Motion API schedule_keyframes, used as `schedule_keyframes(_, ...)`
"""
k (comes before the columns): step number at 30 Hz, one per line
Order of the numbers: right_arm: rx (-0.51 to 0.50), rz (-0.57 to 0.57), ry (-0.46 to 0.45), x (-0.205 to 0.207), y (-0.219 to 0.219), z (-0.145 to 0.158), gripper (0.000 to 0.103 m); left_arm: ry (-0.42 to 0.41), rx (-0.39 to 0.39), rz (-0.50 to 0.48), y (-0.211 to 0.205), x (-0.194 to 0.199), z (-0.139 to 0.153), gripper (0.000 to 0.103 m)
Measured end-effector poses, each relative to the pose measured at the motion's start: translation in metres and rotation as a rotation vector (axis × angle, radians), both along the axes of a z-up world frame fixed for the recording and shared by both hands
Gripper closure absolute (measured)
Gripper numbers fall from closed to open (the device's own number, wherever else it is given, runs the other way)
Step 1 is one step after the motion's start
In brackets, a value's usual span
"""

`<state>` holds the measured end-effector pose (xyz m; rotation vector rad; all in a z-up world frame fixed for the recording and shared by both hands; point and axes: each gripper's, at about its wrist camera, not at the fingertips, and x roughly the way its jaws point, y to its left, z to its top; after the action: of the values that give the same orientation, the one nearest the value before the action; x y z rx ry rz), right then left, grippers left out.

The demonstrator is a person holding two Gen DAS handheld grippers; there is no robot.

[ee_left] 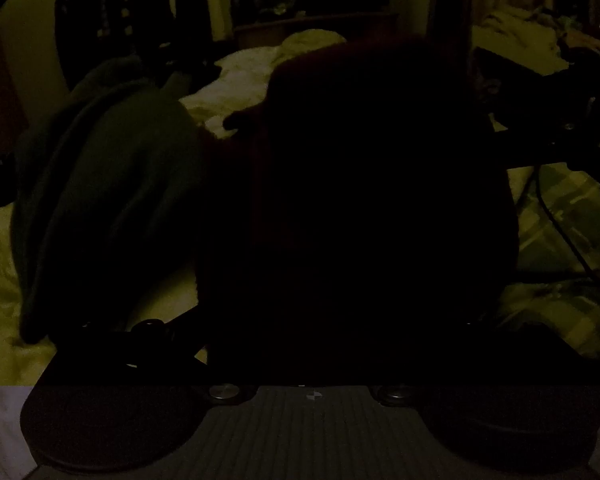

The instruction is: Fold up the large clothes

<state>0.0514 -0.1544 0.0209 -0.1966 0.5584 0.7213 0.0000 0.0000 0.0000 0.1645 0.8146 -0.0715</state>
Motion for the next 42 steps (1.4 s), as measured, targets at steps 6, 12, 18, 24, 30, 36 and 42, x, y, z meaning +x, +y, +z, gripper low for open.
schedule_keyframes(6,-0.004,0.0,0.006,0.0006,0.0025,-0.0011,0.001,0.002,0.002,0.004,0.001,-0.0003,-0.0017,0.0)
schedule_keyframes(12,-0.003,0.001,0.008,0.0003,0.0022,-0.002,0.001,0.001,0.0,0.006,-0.0065,0.0006,-0.0019,0.0)
schedule_keyframes(18,-0.007,0.001,0.01,0.0002,0.0015,-0.0052,0.001,0.006,-0.003,0.007,-0.0024,-0.0004,-0.0023,0.0)
schedule_keyframes(24,-0.007,0.0,0.014,0.0,0.003,-0.0049,0.001,0.01,-0.006,0.009,-0.0031,-0.0017,-0.0035,0.0)
schedule_keyframes(30,-0.009,0.004,0.016,-0.0006,0.0038,-0.0051,0.001,0.014,-0.008,0.009,-0.0041,-0.0019,-0.0033,0.0)
schedule_keyframes(36,-0.011,0.002,0.022,0.0007,0.0052,-0.0062,0.001,0.025,-0.017,0.006,-0.0027,-0.0006,-0.0067,0.0)
schedule_keyframes(42,-0.012,0.003,0.024,0.0008,0.006,-0.0066,0.001,0.07,-0.048,0.005,0.0002,0.0017,-0.0062,0.0)
